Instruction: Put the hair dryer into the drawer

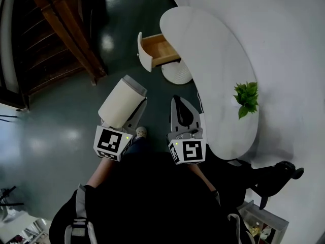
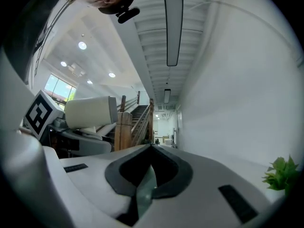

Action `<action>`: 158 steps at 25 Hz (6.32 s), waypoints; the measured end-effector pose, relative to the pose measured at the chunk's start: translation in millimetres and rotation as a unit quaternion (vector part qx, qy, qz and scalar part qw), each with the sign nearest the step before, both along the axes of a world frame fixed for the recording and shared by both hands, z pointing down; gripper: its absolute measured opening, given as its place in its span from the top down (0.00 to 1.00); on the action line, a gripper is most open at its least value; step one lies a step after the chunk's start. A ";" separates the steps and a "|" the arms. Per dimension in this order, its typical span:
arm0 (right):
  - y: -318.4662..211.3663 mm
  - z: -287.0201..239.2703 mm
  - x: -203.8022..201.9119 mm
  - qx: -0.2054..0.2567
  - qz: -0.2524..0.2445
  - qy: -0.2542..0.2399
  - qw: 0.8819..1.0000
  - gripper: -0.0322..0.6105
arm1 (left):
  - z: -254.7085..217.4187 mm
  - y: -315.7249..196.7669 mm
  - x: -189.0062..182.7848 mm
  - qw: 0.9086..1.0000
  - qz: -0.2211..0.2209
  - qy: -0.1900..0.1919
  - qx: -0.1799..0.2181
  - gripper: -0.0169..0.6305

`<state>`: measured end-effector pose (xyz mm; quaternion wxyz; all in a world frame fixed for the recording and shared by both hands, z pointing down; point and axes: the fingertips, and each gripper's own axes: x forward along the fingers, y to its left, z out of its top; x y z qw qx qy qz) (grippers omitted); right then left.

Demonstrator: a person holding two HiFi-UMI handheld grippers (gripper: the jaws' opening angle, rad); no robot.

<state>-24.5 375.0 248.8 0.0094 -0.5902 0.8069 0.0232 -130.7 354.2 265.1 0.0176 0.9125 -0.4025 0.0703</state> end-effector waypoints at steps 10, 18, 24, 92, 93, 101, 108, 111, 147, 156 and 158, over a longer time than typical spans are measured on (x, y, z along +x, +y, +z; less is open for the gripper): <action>-97.7 10.2 -5.2 -0.003 0.036 -0.006 0.999 0.92 | 5.2 -97.0 2.6 0.999 0.047 -0.007 0.005 0.64; -126.9 13.6 -14.4 -0.013 0.048 0.012 0.999 0.92 | 16.5 -128.2 -3.6 0.998 0.060 0.011 -0.008 0.64; -150.8 14.1 -19.6 -0.022 0.033 0.017 0.999 0.92 | 20.1 -148.5 -8.9 0.998 0.050 0.021 -0.018 0.64; -468.4 236.2 43.3 -0.230 -0.044 -0.012 0.972 0.92 | 283.3 -445.9 84.6 0.923 0.113 -0.132 -0.343 0.64; -468.6 239.7 43.3 -0.235 -0.041 -0.014 0.971 0.92 | 284.7 -448.5 84.8 0.920 0.113 -0.129 -0.353 0.64; -471.8 252.8 39.7 -0.249 -0.041 -0.022 0.967 0.92 | 308.6 -456.4 84.3 0.894 0.110 -0.123 -0.417 0.64; -472.5 258.2 40.8 -0.257 -0.040 -0.026 0.965 0.92 | 339.5 -451.6 79.7 0.843 0.110 -0.116 -0.513 0.64; -474.3 257.7 40.7 -0.254 -0.040 -0.028 0.966 0.92 | 346.8 -448.2 79.9 0.821 0.116 -0.114 -0.547 0.64; -467.4 326.6 40.8 -0.332 -0.058 -0.024 0.941 0.92 | 402.0 -414.4 97.4 0.750 0.113 -0.241 -0.605 0.49; -455.5 354.5 33.6 -0.369 -0.084 -0.009 0.926 0.92 | 403.2 -422.1 97.0 0.739 0.086 -0.203 -0.637 0.49; -451.8 363.0 29.1 -0.378 -0.096 0.008 0.921 0.92 | 402.8 -423.3 98.1 0.737 0.084 -0.198 -0.640 0.49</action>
